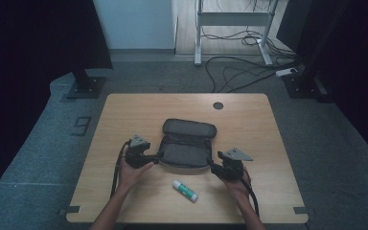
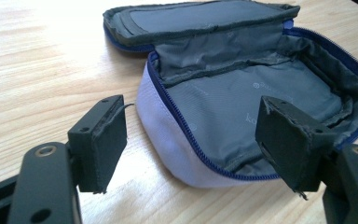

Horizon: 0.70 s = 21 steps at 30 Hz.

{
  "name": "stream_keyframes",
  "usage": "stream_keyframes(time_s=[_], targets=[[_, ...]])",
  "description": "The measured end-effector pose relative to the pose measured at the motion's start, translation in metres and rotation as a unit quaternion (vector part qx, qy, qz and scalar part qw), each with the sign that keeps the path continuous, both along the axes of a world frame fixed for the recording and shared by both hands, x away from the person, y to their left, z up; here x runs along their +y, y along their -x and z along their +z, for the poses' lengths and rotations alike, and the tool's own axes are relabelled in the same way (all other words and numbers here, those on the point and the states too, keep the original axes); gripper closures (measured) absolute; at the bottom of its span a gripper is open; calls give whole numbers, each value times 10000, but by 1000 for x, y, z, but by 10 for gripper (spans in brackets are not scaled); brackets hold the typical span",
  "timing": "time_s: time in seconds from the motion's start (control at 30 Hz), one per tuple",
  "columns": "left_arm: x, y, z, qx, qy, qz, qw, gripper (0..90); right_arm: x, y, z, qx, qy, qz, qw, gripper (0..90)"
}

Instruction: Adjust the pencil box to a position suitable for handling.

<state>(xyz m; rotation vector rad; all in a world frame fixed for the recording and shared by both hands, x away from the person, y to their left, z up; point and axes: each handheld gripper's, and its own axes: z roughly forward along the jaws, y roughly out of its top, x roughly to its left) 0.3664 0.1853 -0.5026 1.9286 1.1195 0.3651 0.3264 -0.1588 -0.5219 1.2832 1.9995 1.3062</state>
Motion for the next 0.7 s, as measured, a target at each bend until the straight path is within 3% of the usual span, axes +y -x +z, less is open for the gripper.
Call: stream_keyframes(time_s=[0.23, 0.4, 0.7], targets=[[17, 14, 7, -66, 53, 67, 9999, 266, -1, 6, 2, -11, -32, 203, 9998, 436], [35, 24, 11, -143, 230, 128, 9996, 273, 2, 12, 3, -45, -41, 357, 9993, 434], [49, 41, 0, -56, 293, 131, 9995, 280, 6, 32, 7, -70, -75, 578, 9983, 431]])
